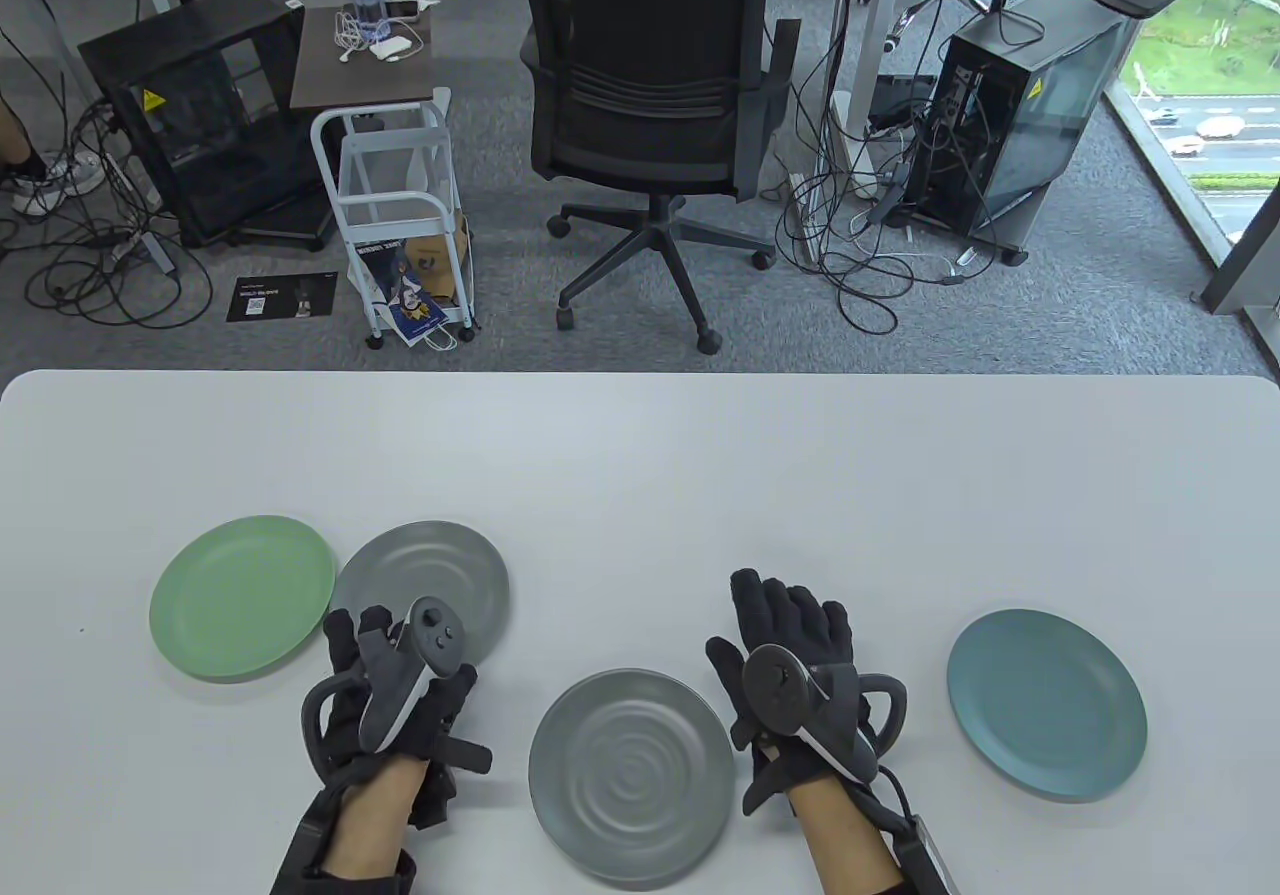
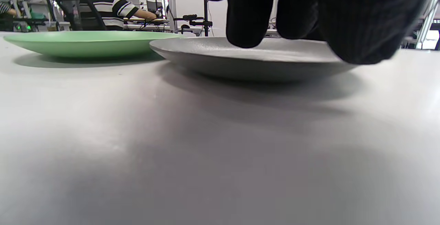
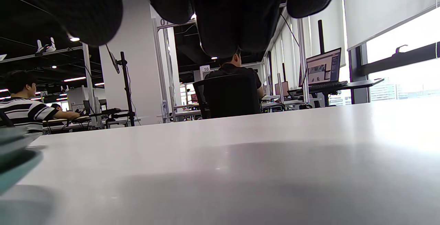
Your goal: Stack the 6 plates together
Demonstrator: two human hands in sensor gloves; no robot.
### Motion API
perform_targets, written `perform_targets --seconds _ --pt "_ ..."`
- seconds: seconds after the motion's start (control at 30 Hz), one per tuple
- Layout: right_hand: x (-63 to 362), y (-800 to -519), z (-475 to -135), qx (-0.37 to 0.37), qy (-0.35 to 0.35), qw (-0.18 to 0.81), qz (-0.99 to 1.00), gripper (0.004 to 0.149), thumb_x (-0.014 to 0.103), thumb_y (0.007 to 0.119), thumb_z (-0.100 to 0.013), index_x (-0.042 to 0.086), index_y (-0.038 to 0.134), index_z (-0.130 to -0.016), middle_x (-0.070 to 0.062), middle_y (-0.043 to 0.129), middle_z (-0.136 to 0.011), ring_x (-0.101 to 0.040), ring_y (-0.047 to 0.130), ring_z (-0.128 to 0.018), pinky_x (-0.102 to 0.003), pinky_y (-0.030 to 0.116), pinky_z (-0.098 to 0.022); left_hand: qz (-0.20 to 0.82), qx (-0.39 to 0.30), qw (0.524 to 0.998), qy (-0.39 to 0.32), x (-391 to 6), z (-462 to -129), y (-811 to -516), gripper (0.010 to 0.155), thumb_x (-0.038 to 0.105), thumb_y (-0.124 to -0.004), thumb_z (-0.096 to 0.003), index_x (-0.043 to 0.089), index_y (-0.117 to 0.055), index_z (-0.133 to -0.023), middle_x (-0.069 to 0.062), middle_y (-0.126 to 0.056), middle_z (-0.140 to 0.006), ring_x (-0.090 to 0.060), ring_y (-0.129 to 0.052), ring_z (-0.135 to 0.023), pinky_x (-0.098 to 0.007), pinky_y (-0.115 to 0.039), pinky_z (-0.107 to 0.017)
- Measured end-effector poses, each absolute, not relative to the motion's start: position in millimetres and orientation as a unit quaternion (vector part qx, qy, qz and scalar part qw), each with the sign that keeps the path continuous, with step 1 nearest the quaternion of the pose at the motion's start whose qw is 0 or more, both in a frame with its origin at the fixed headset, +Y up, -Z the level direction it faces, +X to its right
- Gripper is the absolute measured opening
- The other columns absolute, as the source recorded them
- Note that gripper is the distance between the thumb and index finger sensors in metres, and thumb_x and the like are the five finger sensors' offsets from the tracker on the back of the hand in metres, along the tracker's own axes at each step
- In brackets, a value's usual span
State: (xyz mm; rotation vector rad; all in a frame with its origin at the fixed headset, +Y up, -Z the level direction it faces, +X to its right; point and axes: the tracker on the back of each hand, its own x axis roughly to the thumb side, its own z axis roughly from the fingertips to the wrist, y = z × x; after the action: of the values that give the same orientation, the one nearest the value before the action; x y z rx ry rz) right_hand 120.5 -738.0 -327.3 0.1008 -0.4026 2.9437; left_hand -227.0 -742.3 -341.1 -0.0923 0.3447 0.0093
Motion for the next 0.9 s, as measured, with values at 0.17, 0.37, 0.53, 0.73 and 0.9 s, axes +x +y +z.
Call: perform_targets --seconds 0.17,0.37,0.53,0.73,0.9 --pt "120 -738 -327 0.036 -0.134 0.088 0.986 0.07 0.064 0.066 -0.052 0.032 0.044 -0.11 -0.002 0.068 -0.111 -0.03 0.066 -0.101 -0.057 0.046 -0.078 -0.031 -0.047 0.982 0.178 -222 -345 -747 0.057 0.054 -0.088 -0.0325 0.046 -0.079 -0.088 0.018 -0.085 -0.097 -0.011 -0.053 -0.111 -0.045 -0.015 -0.089" --pt "120 -739 -328 0.037 -0.126 0.091 0.987 0.07 0.064 0.066 -0.052 0.032 0.044 -0.11 -0.002 0.068 -0.11 -0.03 0.066 -0.101 -0.057 0.047 -0.078 -0.062 -0.05 0.982 0.169 -214 -350 -754 0.052 0.051 -0.089 -0.0335 0.047 -0.082 -0.085 0.017 -0.087 -0.092 -0.01 -0.057 -0.109 -0.046 -0.018 -0.09" --pt "121 -739 -329 0.037 -0.124 0.097 0.987 0.069 0.064 0.066 -0.052 0.032 0.044 -0.109 -0.002 0.068 -0.11 -0.03 0.066 -0.101 -0.057 0.047 -0.078 -0.095 -0.027 0.983 0.155 -205 -351 -754 0.047 0.049 -0.09 -0.0338 0.045 -0.086 -0.081 0.019 -0.091 -0.085 -0.007 -0.064 -0.106 -0.046 -0.021 -0.091" --pt "120 -739 -329 0.039 -0.123 0.095 0.987 0.069 0.064 0.066 -0.052 0.032 0.045 -0.109 -0.002 0.069 -0.11 -0.03 0.066 -0.101 -0.057 0.047 -0.078 -0.123 0.08 0.979 0.143 -193 -342 -745 0.042 0.049 -0.092 -0.032 0.041 -0.092 -0.073 0.017 -0.096 -0.075 -0.004 -0.075 -0.097 -0.044 -0.031 -0.091" --pt "120 -740 -329 0.04 -0.125 0.097 0.987 0.068 0.064 0.066 -0.052 0.032 0.047 -0.109 -0.001 0.07 -0.109 -0.03 0.067 -0.101 -0.057 0.047 -0.078 -0.121 0.176 0.97 0.12 -186 -330 -736 0.039 0.049 -0.097 -0.0278 0.038 -0.095 -0.065 0.015 -0.098 -0.064 -0.002 -0.082 -0.086 -0.043 -0.039 -0.09"
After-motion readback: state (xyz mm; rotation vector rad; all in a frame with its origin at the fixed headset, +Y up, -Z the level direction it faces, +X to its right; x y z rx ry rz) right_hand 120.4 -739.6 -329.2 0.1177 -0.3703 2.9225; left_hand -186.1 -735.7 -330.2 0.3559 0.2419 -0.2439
